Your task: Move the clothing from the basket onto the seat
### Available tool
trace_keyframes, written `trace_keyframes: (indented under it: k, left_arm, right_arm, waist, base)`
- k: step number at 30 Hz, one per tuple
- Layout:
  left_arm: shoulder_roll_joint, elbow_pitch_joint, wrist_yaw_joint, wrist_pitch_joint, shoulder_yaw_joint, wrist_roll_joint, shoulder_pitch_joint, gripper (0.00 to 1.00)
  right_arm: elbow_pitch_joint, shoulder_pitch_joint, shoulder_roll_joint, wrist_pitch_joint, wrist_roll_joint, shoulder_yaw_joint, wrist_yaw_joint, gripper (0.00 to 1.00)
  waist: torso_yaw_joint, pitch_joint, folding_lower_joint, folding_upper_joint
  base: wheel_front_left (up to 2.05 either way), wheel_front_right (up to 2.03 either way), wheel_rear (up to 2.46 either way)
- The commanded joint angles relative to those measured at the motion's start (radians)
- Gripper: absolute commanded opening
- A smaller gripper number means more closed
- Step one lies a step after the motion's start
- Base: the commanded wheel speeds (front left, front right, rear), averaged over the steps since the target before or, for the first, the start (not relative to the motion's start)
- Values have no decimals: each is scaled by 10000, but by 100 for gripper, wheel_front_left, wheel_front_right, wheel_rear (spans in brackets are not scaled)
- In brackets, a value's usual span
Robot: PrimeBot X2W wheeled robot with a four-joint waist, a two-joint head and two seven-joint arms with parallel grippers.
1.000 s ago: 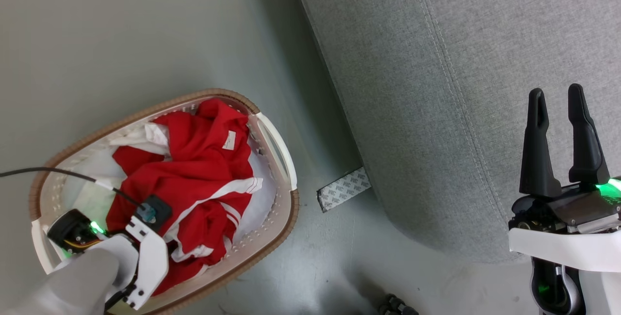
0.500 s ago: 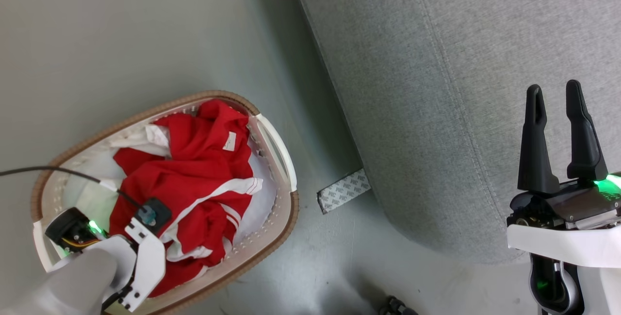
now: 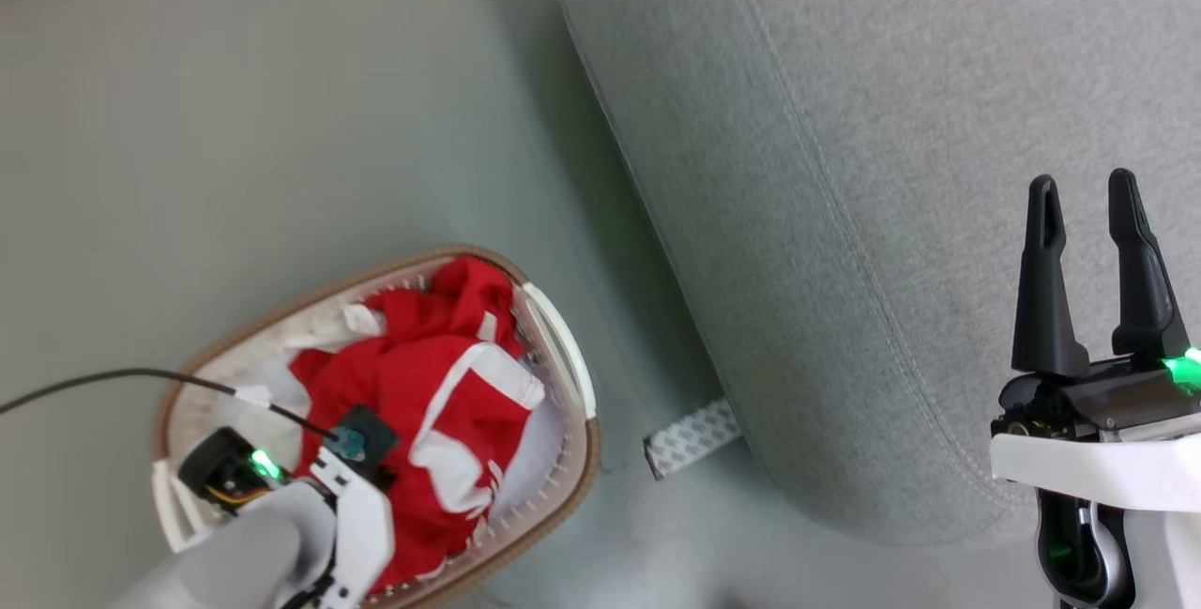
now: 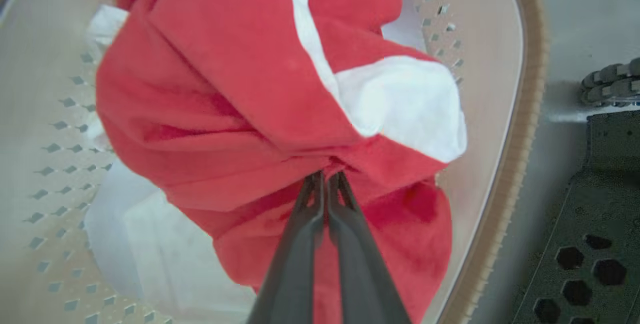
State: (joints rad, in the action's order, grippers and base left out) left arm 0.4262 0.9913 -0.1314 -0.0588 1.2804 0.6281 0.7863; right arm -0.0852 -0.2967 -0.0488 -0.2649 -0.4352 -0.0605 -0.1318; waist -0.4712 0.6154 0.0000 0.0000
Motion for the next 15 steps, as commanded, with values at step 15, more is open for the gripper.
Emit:
trace_keyframes:
  k: [15]
  left_arm:
    - [-1435,-109,14,-1918,-129,1468,-914,0]
  right_arm:
    - [985,599,-34,8,1057,389,21,100]
  waist:
    - [1722,-3410,0,0]
  base:
    - [0,0,0]
